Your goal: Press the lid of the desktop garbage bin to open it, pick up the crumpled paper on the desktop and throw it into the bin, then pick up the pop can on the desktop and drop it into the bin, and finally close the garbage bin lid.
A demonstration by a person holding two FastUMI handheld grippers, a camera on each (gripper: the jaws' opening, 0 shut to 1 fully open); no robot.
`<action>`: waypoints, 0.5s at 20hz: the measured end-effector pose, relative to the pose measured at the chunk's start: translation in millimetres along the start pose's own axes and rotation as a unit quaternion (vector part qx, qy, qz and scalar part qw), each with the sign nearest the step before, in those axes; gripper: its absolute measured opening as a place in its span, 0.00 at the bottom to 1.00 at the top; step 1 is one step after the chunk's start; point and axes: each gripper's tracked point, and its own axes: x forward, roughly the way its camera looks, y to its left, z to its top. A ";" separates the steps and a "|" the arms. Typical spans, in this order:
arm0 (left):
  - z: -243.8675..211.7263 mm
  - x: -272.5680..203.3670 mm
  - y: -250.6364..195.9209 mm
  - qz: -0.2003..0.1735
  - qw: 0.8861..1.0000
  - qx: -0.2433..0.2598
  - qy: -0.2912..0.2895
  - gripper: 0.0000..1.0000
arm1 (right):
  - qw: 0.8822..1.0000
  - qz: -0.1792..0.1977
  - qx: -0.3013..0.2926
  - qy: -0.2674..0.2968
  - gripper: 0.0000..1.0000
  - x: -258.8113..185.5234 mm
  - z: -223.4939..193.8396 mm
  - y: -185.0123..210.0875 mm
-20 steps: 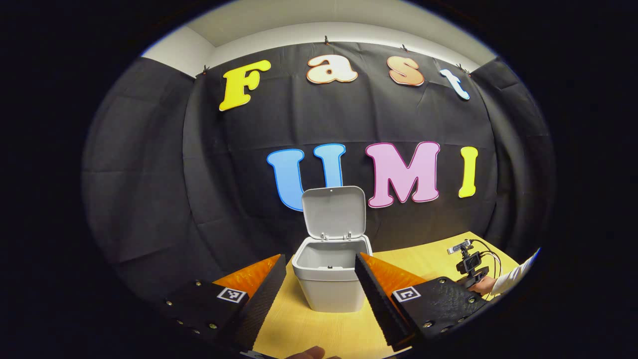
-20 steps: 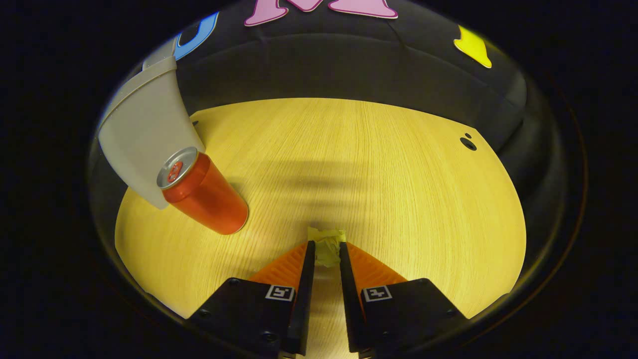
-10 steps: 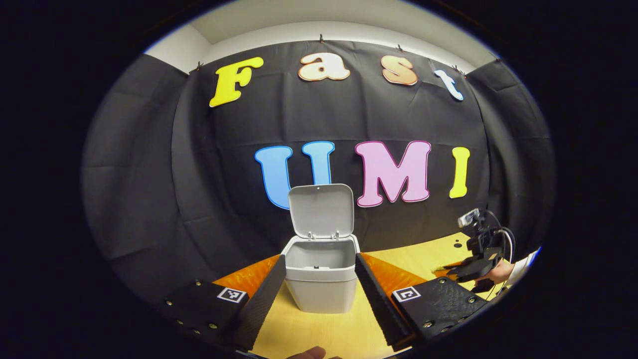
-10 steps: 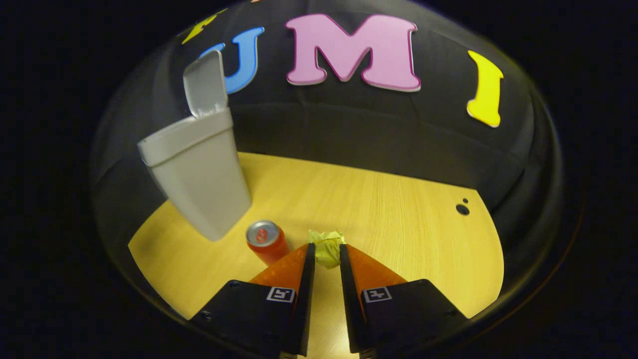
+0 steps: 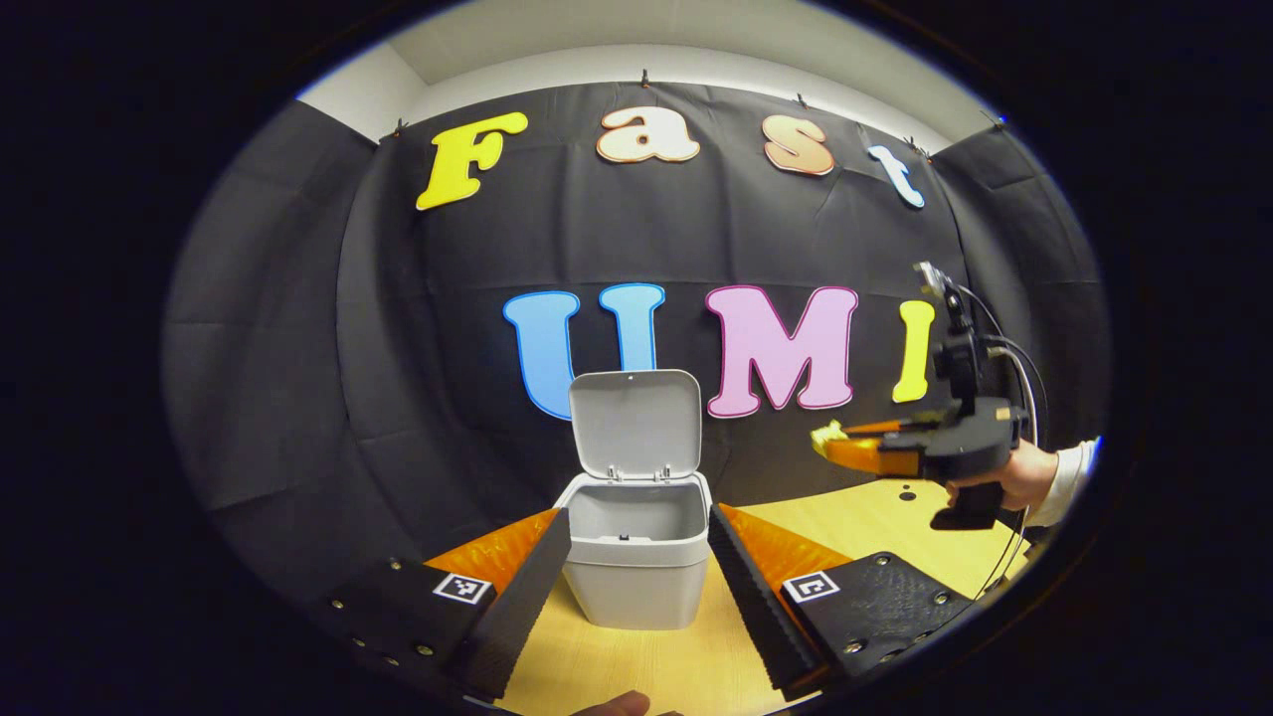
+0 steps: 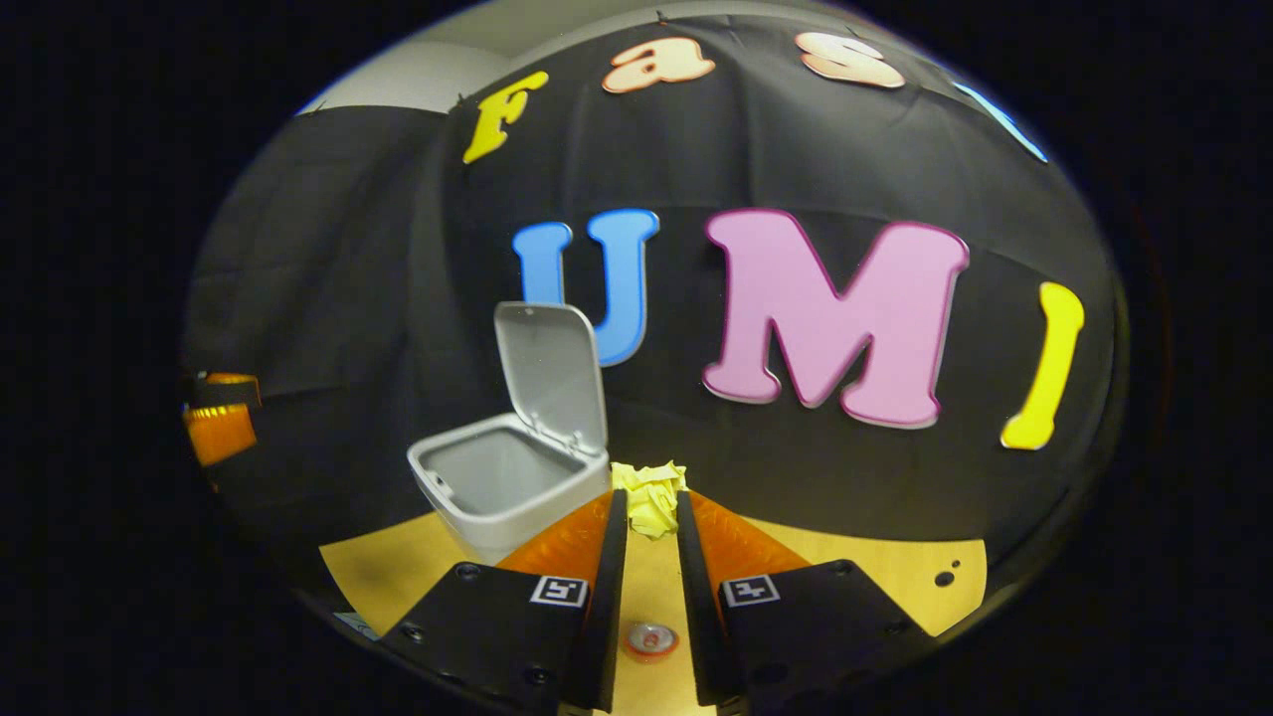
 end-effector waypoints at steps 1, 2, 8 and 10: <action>-2.1 -0.9 1.8 0.001 1.000 -0.002 0.001 0.91 | 1.000 0.008 -0.003 -0.009 0.34 6.9 7.6 8.3; -2.6 -2.2 3.7 0.003 1.000 -0.004 0.003 0.91 | 1.000 0.019 -0.009 -0.015 0.34 16.4 15.7 20.5; -16.2 -11.6 19.7 0.026 1.000 -0.009 0.011 0.91 | 0.996 0.081 -0.022 0.023 0.34 77.1 -19.9 94.2; -25.1 -14.2 21.3 0.032 0.999 -0.017 0.017 0.91 | 0.995 0.085 -0.022 0.044 0.34 100.9 -43.0 105.3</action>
